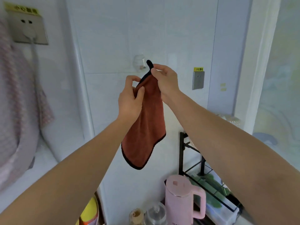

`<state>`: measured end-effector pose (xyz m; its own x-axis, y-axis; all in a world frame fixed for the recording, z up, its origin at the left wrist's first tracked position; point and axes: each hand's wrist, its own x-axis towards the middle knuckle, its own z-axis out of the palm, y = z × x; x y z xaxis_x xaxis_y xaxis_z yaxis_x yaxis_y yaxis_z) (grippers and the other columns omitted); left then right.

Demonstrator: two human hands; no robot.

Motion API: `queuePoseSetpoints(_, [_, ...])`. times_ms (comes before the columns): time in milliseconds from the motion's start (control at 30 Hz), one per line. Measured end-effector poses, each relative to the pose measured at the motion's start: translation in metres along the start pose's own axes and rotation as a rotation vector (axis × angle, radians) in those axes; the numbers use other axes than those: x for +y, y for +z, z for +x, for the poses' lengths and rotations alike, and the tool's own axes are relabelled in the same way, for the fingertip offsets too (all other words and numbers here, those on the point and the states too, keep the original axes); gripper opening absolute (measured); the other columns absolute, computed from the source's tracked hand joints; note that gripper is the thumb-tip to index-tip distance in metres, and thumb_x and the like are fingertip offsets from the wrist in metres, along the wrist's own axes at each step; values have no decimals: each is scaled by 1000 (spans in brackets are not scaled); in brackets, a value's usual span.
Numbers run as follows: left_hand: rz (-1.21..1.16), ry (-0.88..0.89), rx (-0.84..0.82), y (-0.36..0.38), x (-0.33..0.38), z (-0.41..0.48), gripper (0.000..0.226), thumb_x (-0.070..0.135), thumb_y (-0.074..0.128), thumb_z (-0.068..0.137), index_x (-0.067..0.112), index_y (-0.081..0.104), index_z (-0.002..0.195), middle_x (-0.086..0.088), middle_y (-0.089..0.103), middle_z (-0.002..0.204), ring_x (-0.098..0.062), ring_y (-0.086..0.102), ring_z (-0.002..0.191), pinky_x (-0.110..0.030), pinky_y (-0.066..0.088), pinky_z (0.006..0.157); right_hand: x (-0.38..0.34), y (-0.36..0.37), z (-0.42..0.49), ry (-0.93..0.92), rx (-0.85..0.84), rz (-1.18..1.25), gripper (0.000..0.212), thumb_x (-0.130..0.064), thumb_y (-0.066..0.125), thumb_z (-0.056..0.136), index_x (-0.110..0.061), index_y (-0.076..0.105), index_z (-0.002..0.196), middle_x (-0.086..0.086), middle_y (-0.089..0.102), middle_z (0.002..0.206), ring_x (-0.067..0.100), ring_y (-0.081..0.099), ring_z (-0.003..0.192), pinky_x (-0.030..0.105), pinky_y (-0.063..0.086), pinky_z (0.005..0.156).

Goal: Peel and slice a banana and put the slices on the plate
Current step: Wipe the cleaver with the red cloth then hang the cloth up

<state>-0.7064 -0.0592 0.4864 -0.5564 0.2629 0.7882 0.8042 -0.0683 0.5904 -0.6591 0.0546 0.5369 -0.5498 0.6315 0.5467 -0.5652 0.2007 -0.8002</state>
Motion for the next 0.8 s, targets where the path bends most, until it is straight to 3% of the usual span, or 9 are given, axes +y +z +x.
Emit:
queuePoseSetpoints(167, [32,-5,32,-7,-2,21,19,25,50,97,25,47,115,3,52,67,-12,53,60,-32,48,63,-2,18,22,-112,-21,-129,27,-16,59,86,-32,60,107,8,71,92,21,68,89,39,55,86])
queuePoseSetpoints(400, [46,-1,39,-13,-5,30,19,24,49,98,25,47,116,3,53,68,-13,54,62,-31,48,62,-1,30,35,-215,-8,-283,27,-15,54,89,-25,66,112,2,67,92,15,64,89,30,53,85])
queuePoseSetpoints(600, [43,-14,26,-11,-6,27,17,24,49,98,24,48,115,6,52,66,-11,53,60,-29,46,62,1,33,36,-275,52,-360,29,-11,52,89,-22,66,111,1,67,87,9,61,78,17,46,71])
queuePoseSetpoints(800, [68,-8,22,-9,-2,31,16,22,49,97,21,49,114,7,49,61,-8,49,55,-24,41,56,-3,34,38,-253,86,-400,25,-12,53,86,-19,68,105,1,69,90,12,63,81,23,49,74])
